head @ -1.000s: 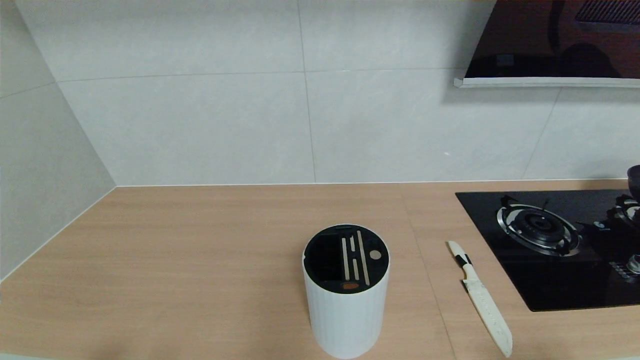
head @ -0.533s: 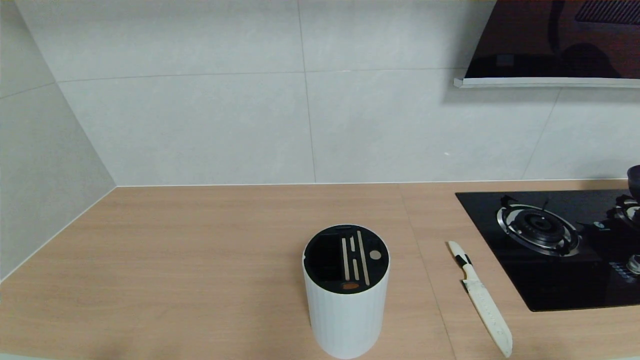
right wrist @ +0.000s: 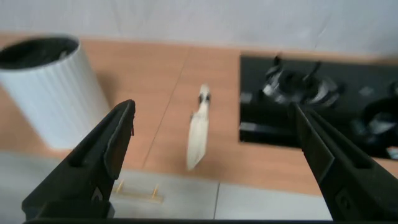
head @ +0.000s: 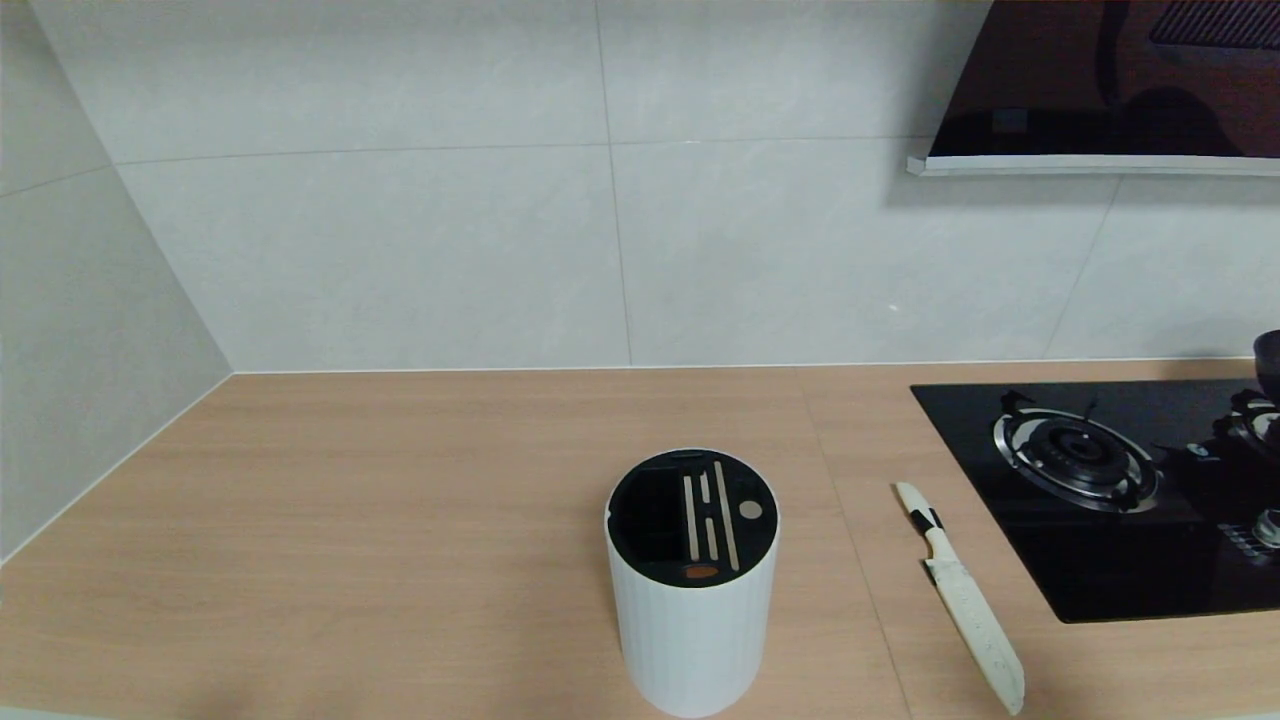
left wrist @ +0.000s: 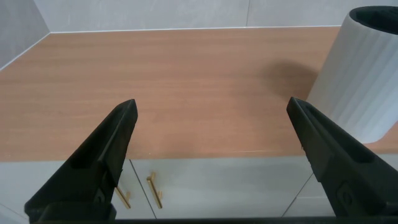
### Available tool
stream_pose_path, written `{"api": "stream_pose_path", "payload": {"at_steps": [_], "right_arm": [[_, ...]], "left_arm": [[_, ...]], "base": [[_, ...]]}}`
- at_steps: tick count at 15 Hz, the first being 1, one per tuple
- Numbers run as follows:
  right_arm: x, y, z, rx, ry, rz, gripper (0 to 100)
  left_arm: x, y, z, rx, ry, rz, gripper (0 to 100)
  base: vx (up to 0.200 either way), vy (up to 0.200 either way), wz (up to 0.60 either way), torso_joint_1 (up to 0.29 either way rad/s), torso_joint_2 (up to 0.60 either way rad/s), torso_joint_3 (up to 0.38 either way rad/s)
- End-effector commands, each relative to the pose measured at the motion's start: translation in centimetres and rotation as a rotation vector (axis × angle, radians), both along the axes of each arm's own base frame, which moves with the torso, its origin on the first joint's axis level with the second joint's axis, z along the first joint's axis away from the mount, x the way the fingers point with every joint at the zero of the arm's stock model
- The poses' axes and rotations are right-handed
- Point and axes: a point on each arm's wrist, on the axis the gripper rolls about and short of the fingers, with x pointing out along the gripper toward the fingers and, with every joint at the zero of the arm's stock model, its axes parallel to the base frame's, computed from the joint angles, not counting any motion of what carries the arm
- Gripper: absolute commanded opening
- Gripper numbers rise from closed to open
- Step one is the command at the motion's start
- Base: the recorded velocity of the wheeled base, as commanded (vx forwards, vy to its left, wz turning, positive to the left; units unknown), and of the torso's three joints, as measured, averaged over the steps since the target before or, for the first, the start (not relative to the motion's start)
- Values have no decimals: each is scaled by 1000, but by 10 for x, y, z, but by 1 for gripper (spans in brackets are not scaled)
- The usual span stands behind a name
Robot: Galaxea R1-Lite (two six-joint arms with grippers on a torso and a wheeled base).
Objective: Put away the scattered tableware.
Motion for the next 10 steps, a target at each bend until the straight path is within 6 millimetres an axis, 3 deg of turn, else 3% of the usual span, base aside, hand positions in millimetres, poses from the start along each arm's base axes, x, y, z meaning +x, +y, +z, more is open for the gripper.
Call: {"api": "stream_pose_path", "payload": {"at_steps": [1, 6, 7, 8, 10], "right_arm": [[44, 5, 12, -19, 238, 96, 100], [94, 17, 15, -47, 390, 161, 100], [111, 21, 14, -51, 406, 165, 100], [111, 21, 14, -51, 406, 165, 100], [146, 32, 3, -61, 455, 191, 100]], "left_arm": [[0, 0, 0, 0, 0, 0, 100], [0, 0, 0, 0, 0, 0, 100], [0, 0, 0, 0, 0, 1, 100], [0, 0, 0, 0, 0, 1, 100], [0, 0, 0, 0, 0, 1, 100]], "base": [[0, 0, 0, 0, 0, 0], [0, 0, 0, 0, 0, 0], [0, 0, 0, 0, 0, 0], [0, 0, 0, 0, 0, 0], [0, 0, 0, 0, 0, 0]]}}
